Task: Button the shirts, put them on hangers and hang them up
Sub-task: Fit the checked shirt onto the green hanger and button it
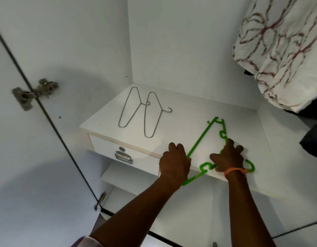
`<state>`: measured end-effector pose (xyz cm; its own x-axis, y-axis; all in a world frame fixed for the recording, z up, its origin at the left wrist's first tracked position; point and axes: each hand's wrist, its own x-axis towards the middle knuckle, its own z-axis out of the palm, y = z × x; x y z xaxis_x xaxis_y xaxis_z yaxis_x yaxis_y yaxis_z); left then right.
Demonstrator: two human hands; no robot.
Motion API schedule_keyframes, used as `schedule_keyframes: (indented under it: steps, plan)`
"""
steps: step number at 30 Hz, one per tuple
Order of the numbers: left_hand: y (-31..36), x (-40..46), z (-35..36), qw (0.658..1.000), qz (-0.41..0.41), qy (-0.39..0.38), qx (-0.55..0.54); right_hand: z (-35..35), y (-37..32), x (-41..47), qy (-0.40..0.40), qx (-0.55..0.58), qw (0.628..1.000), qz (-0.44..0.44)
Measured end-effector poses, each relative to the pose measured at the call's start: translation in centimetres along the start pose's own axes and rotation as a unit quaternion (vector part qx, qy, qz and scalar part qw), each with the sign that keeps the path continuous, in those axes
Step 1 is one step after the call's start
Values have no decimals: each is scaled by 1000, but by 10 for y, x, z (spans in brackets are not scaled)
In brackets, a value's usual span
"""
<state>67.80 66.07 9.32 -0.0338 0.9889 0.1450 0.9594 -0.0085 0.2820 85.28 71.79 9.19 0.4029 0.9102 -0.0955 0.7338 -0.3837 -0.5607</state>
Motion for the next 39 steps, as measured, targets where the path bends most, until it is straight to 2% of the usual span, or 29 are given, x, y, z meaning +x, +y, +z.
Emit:
schedule_keyframes:
  steps: [3,6,9,11,14,17,20,22,24,27,29,31,34,39]
  plan:
    - [-21,-28,-8,998,27,-51,-22,7,-8,-28,-22,-32,999,-19]
    - [-52,-59,-13,993,31,-78,-85,17,-18,-66,8,6,1000,-18]
    - [-96,-102,-33,993,20,-56,-105,36,-24,-113,49,106,993,-20]
    - [-124,-135,-49,995,35,-41,-90,50,-26,-143,40,116,992,-31]
    - [-183,-200,-65,997,50,49,-34,81,-41,-203,27,152,985,-81]
    - [-242,-266,-63,997,1,72,0,116,-59,-271,35,196,971,-135]
    - [-288,-337,-57,994,-106,11,-8,156,-71,-343,17,232,945,-232]
    - [-310,-384,-50,988,-153,-27,-11,182,-73,-390,-7,261,912,-316]
    - [-327,-427,-44,976,-200,-51,-65,200,-76,-442,-56,291,883,-364]
    - [-360,-482,-29,963,-235,-41,-122,225,-79,-503,-107,252,835,-477]
    - [-384,-517,-21,940,-290,-21,-178,245,-85,-536,-124,194,782,-580]
    - [-405,-546,-16,899,-377,41,-218,266,-94,-566,-125,143,736,-650]
    - [-430,-581,-22,835,-481,105,-247,286,-114,-613,-176,125,697,-684]
    - [-468,-614,-56,775,-550,191,-247,317,-152,-674,-239,125,652,-709]
